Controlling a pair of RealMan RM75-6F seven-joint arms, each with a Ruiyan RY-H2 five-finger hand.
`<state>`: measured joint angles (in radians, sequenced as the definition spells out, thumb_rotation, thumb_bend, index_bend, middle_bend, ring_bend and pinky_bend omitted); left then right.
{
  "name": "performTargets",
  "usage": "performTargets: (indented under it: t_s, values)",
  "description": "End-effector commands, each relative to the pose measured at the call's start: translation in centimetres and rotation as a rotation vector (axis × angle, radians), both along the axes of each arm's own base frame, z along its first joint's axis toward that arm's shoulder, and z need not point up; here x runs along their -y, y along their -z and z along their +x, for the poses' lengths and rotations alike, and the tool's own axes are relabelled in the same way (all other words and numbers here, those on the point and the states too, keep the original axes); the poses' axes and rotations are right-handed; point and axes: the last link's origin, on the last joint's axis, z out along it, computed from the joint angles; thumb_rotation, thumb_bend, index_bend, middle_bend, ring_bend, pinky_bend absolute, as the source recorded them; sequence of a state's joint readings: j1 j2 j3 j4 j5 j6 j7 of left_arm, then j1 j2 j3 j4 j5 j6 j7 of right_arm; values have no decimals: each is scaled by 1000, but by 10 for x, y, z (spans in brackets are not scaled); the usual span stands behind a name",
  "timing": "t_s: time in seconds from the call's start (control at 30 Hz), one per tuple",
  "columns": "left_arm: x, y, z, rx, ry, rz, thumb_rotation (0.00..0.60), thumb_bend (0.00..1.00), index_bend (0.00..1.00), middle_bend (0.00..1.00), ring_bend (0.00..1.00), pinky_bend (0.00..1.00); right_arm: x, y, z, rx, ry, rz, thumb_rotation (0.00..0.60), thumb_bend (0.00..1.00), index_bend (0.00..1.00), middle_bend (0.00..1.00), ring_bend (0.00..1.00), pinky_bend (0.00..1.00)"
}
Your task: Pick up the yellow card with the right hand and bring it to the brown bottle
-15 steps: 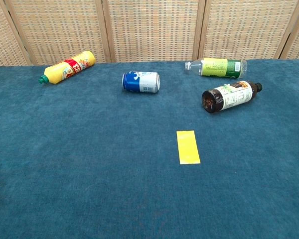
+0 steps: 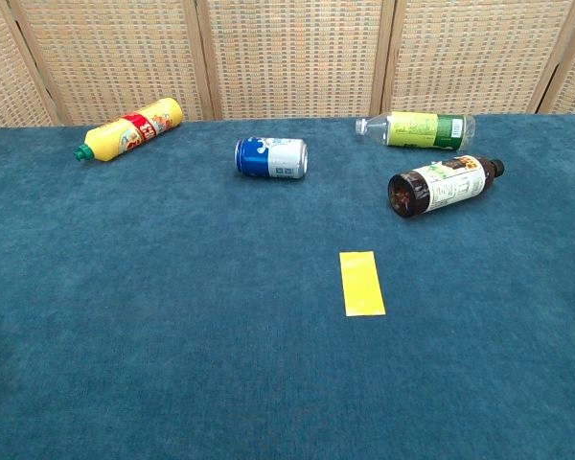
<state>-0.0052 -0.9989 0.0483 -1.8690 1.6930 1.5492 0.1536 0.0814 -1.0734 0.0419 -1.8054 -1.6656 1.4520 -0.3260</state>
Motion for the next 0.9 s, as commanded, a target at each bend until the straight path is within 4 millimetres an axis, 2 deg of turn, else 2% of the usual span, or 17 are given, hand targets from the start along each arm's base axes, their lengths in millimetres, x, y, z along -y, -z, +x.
performTargets:
  t_s: [0.03,0.27,0.33,0.37,0.43,0.5,0.7,0.9]
  values:
    - [-3,2,0,-6,-7,-2,600,0,0,0,0,0,34,10,23,-23,-48,83,600,0,34,0,0,0]
    - [-15,6,-4,-20,-45,0,600,0,0,0,0,0,89,29,81,0,-132,241,600,0,216,0,0,0]
    - [-22,9,-6,-29,-66,-6,600,0,0,0,0,0,118,46,107,-6,-165,311,600,0,261,0,0,0]
    - [-25,10,-7,-32,-73,-7,600,0,0,0,0,0,126,53,112,-12,-158,330,600,0,280,0,0,0]
    - [-28,11,-8,-35,-82,-6,600,0,0,0,0,0,133,63,120,-22,-158,361,600,3,301,0,0,0]
    - [-33,12,-10,-39,-101,-5,600,0,0,0,0,0,145,84,132,-36,-157,404,600,27,321,0,0,0]
    - [-42,12,-15,-44,-138,-4,600,0,0,0,0,0,169,128,153,-29,-107,445,600,147,372,0,0,0]
    - [-47,14,-18,-51,-157,-7,600,0,0,0,0,0,171,161,162,-47,-76,482,600,184,391,0,0,0]
